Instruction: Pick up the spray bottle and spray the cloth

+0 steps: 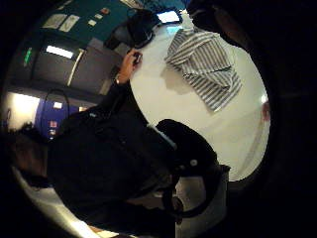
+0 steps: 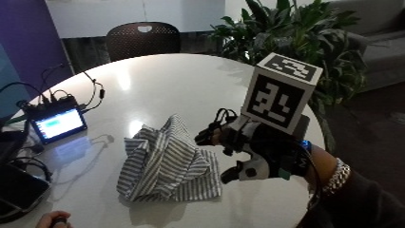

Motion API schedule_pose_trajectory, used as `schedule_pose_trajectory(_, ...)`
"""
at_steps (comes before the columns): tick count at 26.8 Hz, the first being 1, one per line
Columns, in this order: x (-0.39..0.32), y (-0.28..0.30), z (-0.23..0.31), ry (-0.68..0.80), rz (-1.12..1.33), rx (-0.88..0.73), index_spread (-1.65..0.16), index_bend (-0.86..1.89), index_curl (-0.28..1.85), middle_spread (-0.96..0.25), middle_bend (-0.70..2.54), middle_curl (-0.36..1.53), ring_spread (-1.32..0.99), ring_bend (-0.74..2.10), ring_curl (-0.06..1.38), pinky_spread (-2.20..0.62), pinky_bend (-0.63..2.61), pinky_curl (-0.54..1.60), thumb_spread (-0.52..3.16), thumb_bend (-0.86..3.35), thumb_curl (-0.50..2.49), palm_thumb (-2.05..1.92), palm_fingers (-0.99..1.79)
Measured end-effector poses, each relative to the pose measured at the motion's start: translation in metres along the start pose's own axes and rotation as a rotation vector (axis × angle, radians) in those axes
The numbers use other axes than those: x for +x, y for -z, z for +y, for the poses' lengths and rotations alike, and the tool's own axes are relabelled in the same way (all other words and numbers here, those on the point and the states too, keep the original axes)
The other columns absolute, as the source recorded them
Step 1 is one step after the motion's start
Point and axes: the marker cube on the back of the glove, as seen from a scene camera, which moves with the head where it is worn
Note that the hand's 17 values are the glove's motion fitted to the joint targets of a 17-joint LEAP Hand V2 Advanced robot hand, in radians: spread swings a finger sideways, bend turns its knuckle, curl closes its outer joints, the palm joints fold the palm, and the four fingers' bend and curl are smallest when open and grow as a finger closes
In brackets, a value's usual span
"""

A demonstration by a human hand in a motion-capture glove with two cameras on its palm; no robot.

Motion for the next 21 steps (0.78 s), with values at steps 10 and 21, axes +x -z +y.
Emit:
schedule_pose_trajectory(10, 0.065, 0.023, -0.03, -0.181, -0.036, 0.105, -0.42, 0.16, 0.26, -0.13, 0.29, 0.3, -0.15, 0.3, 0.25, 0.18, 0.19, 0.25, 1.05, 0.0, 0.19, 0.41, 0.6)
schedule_pose_trajectory(21, 0.145, 0.015, -0.03, -0.417, -0.082, 0.162, -0.4, 0.16, 0.29, -0.13, 0.3, 0.33, -0.14, 0.3, 0.28, 0.18, 0.17, 0.26, 1.11, 0.0, 0.22, 0.49, 0.64)
